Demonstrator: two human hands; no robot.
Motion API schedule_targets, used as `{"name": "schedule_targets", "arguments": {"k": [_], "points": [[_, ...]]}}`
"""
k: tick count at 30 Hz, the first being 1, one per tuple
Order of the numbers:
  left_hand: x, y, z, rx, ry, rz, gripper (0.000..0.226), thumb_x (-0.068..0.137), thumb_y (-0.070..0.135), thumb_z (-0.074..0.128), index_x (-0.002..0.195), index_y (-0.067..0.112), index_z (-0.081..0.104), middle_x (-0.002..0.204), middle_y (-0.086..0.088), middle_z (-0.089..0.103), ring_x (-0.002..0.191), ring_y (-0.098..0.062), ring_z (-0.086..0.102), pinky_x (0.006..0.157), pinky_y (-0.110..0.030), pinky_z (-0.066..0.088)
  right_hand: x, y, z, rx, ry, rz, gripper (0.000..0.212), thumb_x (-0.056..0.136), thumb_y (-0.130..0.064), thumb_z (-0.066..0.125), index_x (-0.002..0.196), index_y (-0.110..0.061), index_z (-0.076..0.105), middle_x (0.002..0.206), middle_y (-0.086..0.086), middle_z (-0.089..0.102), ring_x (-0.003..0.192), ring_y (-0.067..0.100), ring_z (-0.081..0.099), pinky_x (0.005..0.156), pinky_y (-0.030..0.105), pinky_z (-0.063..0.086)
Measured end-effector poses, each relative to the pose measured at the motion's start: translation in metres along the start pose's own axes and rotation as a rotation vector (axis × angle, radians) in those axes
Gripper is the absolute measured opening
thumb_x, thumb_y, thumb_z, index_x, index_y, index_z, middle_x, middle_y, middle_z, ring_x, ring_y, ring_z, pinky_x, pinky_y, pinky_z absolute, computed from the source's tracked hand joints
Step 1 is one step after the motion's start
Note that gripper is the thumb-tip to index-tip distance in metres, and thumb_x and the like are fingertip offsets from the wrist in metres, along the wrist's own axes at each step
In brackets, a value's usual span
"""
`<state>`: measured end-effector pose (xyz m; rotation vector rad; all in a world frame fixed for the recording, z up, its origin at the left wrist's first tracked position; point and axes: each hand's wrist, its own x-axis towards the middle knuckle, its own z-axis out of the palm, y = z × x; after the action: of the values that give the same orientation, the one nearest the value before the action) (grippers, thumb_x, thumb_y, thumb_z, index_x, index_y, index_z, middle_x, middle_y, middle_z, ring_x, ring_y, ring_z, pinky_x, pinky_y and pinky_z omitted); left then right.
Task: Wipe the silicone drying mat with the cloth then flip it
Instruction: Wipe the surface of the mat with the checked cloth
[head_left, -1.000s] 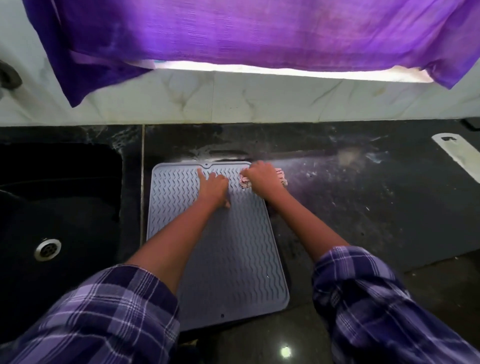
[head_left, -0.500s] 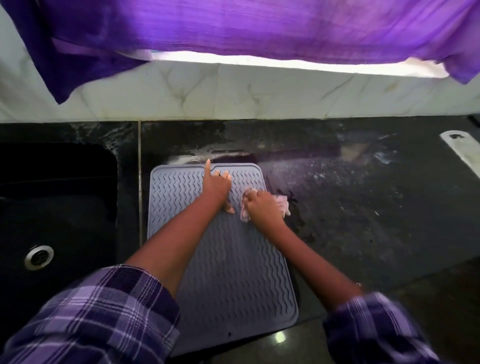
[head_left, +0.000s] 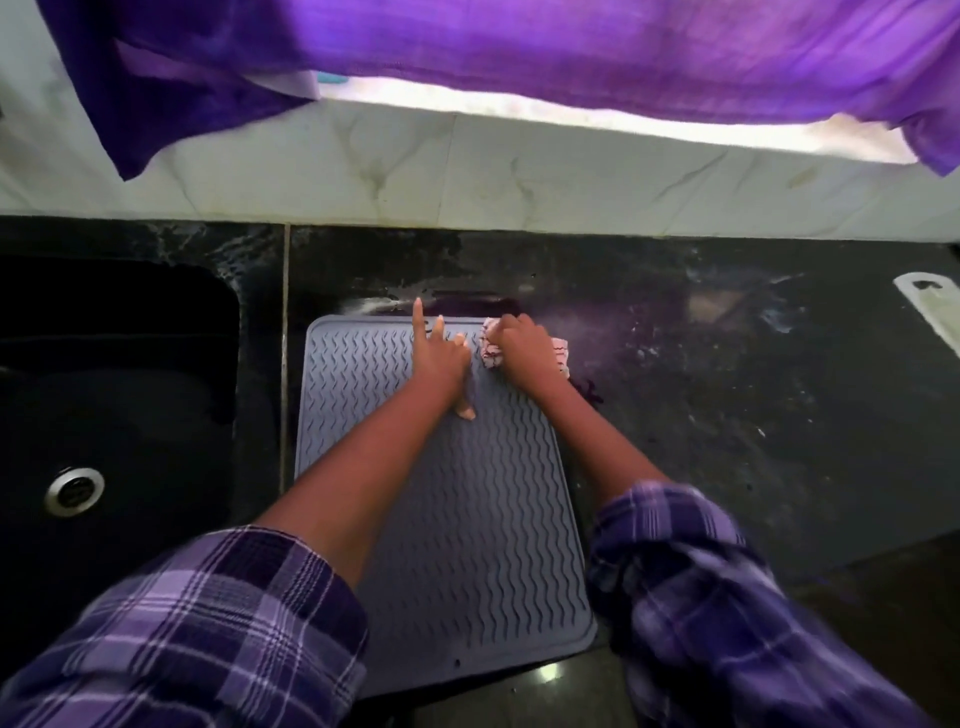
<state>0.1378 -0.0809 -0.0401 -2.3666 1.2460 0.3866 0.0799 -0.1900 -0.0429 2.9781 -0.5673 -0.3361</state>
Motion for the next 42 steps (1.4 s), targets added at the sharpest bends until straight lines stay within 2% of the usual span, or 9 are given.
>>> {"name": "schedule_targets", "arguments": {"k": [6, 12, 16, 19, 25, 30, 33, 37, 42], "points": [[0.0, 0.004, -0.001, 0.027, -0.001, -0.009, 0.111, 0.067, 0.079, 0.057, 0.152, 0.017, 0.021, 0.16, -0.001, 0.023, 0.15, -0.032, 0.004, 0.107, -0.071, -0.01, -0.064, -0.004, 0.024, 0.013, 0.008, -0.028, 0.032, 0.096, -0.016, 0.046, 0.123, -0.008, 0.061, 0.131, 0.008, 0.057, 0.116, 0.031, 0.053, 0.09, 0.04, 0.043], [-0.001, 0.003, -0.001, -0.057, -0.006, -0.02, 0.108, 0.065, 0.075, 0.064, 0.15, 0.019, 0.028, 0.16, -0.001, 0.024, 0.15, -0.033, 0.003, 0.103, -0.074, -0.011, -0.032, 0.011, -0.038, 0.099, -0.276, 0.076, 0.034, 0.088, -0.027, 0.059, 0.113, -0.004, 0.062, 0.121, 0.015, 0.064, 0.112, 0.033, 0.061, 0.089, 0.037, 0.048], [0.004, 0.004, 0.002, -0.065, -0.01, -0.045, 0.108, 0.066, 0.074, 0.065, 0.151, 0.02, 0.025, 0.16, -0.001, 0.023, 0.151, -0.031, 0.001, 0.106, -0.073, -0.011, -0.011, 0.002, -0.03, 0.084, -0.1, 0.107, 0.036, 0.085, -0.01, 0.058, 0.121, -0.013, 0.062, 0.125, 0.011, 0.063, 0.119, 0.03, 0.057, 0.097, 0.039, 0.043], [0.004, 0.007, 0.004, -0.066, -0.017, -0.06, 0.11, 0.068, 0.072, 0.064, 0.153, 0.019, 0.019, 0.161, 0.001, 0.019, 0.151, -0.032, 0.0, 0.106, -0.073, -0.009, -0.032, -0.01, -0.002, 0.036, -0.06, 0.047, 0.035, 0.093, -0.014, 0.049, 0.126, -0.013, 0.058, 0.132, 0.008, 0.056, 0.125, 0.029, 0.049, 0.097, 0.038, 0.04], [0.001, 0.013, 0.004, -0.011, -0.027, -0.064, 0.111, 0.073, 0.07, 0.061, 0.155, 0.015, 0.01, 0.163, -0.004, 0.007, 0.149, -0.037, -0.003, 0.103, -0.075, -0.008, -0.138, -0.018, 0.028, 0.014, -0.129, -0.076, 0.041, 0.1, -0.018, 0.03, 0.138, -0.012, 0.044, 0.137, 0.007, 0.045, 0.118, 0.029, 0.045, 0.09, 0.039, 0.035], [0.001, 0.01, 0.012, -0.059, -0.004, -0.067, 0.108, 0.074, 0.072, 0.058, 0.155, 0.02, 0.01, 0.163, -0.002, 0.004, 0.15, -0.034, -0.003, 0.102, -0.076, -0.009, -0.11, -0.001, -0.019, 0.117, -0.286, 0.061, 0.031, 0.089, -0.02, 0.058, 0.119, -0.012, 0.062, 0.118, 0.012, 0.065, 0.108, 0.03, 0.062, 0.091, 0.038, 0.048], [0.003, 0.008, 0.016, -0.075, -0.005, -0.074, 0.107, 0.074, 0.073, 0.057, 0.155, 0.022, 0.009, 0.164, 0.0, 0.003, 0.15, -0.033, -0.004, 0.102, -0.076, -0.01, -0.077, 0.004, -0.029, 0.131, -0.093, 0.136, 0.029, 0.087, -0.016, 0.059, 0.116, -0.018, 0.066, 0.114, 0.011, 0.068, 0.107, 0.029, 0.063, 0.093, 0.039, 0.046], [0.003, 0.011, 0.016, -0.038, -0.009, -0.087, 0.107, 0.076, 0.072, 0.054, 0.155, 0.02, 0.005, 0.164, 0.0, 0.001, 0.15, -0.033, -0.006, 0.104, -0.075, -0.009, -0.081, -0.016, 0.002, 0.019, -0.104, 0.026, 0.035, 0.096, -0.019, 0.048, 0.13, -0.019, 0.058, 0.131, 0.008, 0.055, 0.124, 0.027, 0.048, 0.099, 0.036, 0.037], [0.005, 0.011, 0.019, -0.044, 0.008, -0.085, 0.107, 0.077, 0.073, 0.052, 0.155, 0.019, 0.003, 0.163, -0.003, -0.001, 0.15, -0.033, -0.008, 0.104, -0.074, -0.01, -0.161, -0.014, 0.028, 0.019, -0.18, -0.126, 0.038, 0.096, -0.023, 0.047, 0.133, -0.02, 0.054, 0.132, 0.008, 0.05, 0.12, 0.029, 0.046, 0.096, 0.037, 0.037]]}}
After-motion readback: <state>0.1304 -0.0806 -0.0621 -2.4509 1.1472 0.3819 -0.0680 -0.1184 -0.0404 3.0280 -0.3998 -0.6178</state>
